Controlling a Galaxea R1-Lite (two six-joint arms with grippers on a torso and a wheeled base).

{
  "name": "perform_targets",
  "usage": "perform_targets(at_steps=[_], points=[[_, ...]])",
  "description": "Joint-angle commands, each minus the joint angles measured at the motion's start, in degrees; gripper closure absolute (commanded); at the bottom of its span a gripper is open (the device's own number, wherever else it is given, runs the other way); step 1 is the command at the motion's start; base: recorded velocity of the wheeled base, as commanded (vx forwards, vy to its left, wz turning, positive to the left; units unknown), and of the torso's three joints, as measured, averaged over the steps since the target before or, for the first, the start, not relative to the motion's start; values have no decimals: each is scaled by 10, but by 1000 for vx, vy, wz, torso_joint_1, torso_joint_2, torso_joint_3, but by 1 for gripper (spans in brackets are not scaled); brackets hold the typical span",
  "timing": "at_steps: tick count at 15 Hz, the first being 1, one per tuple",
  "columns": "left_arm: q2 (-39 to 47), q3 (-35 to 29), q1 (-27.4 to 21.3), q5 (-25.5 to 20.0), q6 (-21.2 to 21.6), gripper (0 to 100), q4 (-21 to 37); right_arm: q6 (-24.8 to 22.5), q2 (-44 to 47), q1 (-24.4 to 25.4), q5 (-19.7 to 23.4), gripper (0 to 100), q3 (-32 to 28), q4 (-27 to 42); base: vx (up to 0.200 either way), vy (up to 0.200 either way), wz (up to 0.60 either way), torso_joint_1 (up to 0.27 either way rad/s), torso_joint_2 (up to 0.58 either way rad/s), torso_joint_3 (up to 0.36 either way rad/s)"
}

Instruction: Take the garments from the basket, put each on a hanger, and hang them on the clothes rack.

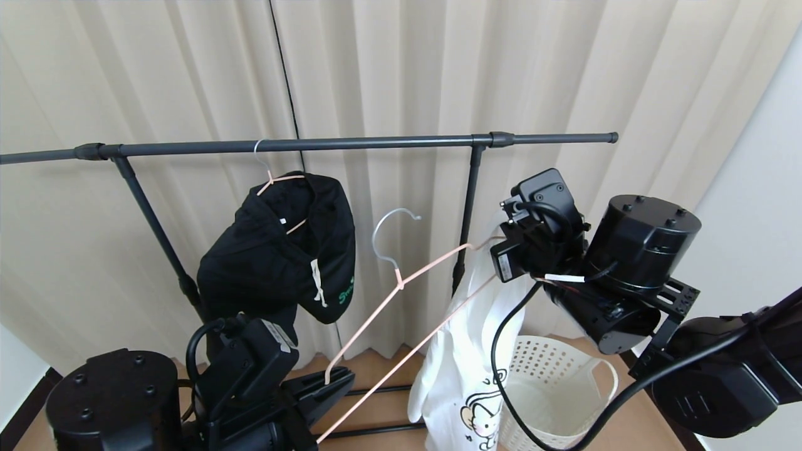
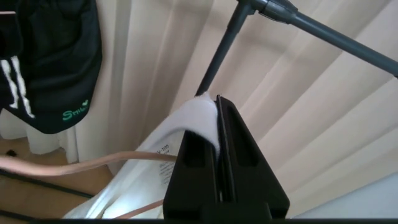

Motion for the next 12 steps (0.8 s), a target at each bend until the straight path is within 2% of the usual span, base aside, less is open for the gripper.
perform_targets(at_steps=[1, 3, 7, 12], points=[[2, 0, 0, 0, 0, 100, 0, 1, -13, 17, -1, 100, 4, 1, 0, 0, 0, 0, 0, 0], [5, 0, 0, 1, 0, 100, -13, 3, -24, 34, -3, 100, 10, 1, 0, 0, 0, 0, 0, 0], [15, 4, 1, 2, 0, 100, -28, 4, -35, 88, -33, 100, 17, 3, 0, 0, 0, 0, 0, 0], [18, 5, 3, 3, 0, 100, -45, 25, -42, 134, -33, 100, 18, 3, 0, 0, 0, 0, 0, 0]])
